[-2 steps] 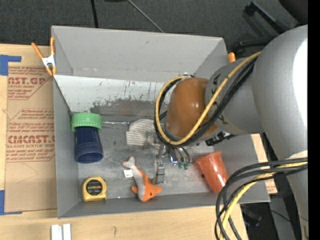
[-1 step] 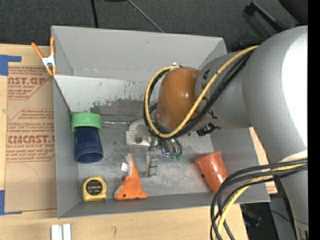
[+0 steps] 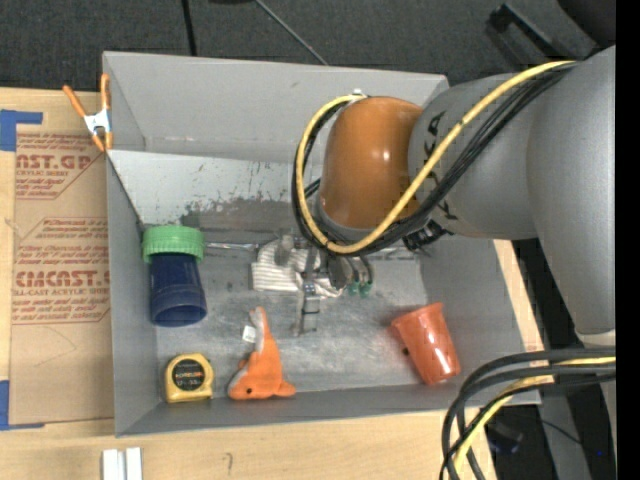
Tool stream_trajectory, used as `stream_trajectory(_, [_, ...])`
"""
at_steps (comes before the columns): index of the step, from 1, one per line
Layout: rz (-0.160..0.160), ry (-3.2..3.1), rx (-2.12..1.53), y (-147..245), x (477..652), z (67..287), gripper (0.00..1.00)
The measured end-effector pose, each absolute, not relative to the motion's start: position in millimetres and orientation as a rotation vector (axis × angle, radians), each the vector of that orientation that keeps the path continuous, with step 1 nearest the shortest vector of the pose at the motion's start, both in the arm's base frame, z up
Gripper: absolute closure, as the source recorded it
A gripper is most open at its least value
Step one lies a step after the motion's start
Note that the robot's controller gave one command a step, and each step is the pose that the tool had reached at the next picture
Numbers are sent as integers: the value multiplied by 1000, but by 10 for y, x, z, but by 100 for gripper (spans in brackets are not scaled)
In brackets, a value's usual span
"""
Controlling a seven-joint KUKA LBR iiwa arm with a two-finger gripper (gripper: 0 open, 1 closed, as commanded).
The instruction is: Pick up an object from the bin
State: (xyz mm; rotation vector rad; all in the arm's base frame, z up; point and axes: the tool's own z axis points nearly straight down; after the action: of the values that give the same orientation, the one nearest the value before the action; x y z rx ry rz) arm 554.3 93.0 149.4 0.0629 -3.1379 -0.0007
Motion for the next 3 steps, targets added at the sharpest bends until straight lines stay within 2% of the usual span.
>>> stream_trajectory(1, [-3,-3153,127,1001,5692,1678,0])
stream_trajectory(2, [-3,-3143,191,748,5805,1103,0])
stream_trajectory(3, [0,-3137,224,644,5798,939,100])
